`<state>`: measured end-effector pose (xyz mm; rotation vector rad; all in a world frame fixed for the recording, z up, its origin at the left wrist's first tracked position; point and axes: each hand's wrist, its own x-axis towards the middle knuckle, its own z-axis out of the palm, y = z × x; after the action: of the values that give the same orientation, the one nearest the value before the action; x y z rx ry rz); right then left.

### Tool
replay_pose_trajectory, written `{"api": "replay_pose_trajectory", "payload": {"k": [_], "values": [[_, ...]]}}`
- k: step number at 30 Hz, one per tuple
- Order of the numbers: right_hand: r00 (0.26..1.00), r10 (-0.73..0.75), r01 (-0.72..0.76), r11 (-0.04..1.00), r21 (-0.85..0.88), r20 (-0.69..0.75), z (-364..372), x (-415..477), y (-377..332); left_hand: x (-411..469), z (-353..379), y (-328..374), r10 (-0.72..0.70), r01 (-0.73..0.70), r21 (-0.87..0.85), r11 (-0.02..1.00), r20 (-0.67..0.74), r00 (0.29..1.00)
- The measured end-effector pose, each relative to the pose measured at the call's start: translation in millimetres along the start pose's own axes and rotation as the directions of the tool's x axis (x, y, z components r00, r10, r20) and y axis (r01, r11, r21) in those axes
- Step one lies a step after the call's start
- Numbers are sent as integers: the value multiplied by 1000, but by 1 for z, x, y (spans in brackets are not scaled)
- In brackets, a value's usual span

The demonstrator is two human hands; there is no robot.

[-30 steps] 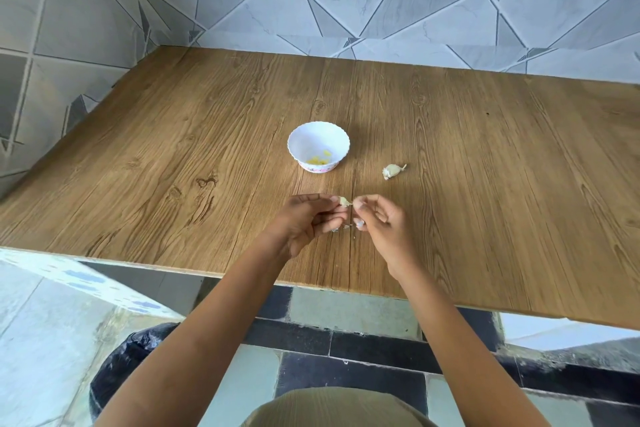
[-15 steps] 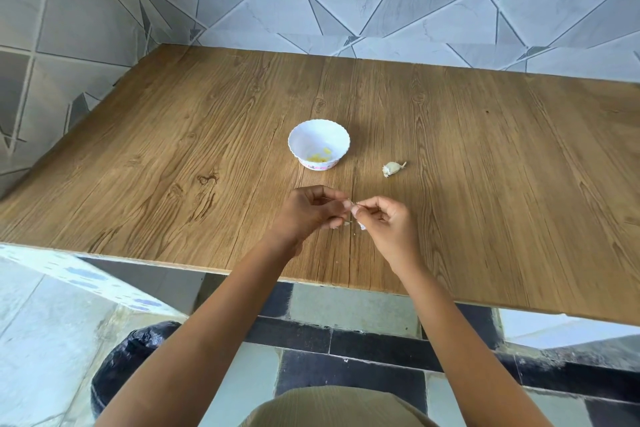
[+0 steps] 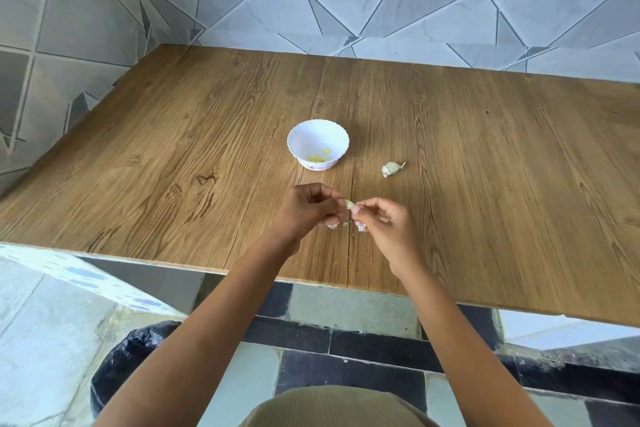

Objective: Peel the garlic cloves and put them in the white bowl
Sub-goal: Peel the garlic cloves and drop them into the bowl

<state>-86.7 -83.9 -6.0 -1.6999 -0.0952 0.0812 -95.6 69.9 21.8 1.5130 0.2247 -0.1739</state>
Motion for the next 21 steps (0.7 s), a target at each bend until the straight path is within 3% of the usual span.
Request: {"api": "replay_pose_trajectory", "payload": {"k": [8, 15, 18, 21], "values": [[1000, 28, -28, 1000, 13, 5, 2, 1, -3, 4, -5, -1, -36, 36, -9, 999, 15, 999], [992, -129, 128, 978, -166, 5, 4, 1, -3, 3, -4, 2, -61, 66, -74, 995, 61, 996], [998, -40, 44, 996, -80, 44, 1, 0, -9, 3, -6, 2, -39, 45, -58, 997, 103, 994], [984, 151, -157, 986, 57, 91, 0, 0, -15, 2, -6, 2, -7, 9, -10, 1000, 155, 988]]}}
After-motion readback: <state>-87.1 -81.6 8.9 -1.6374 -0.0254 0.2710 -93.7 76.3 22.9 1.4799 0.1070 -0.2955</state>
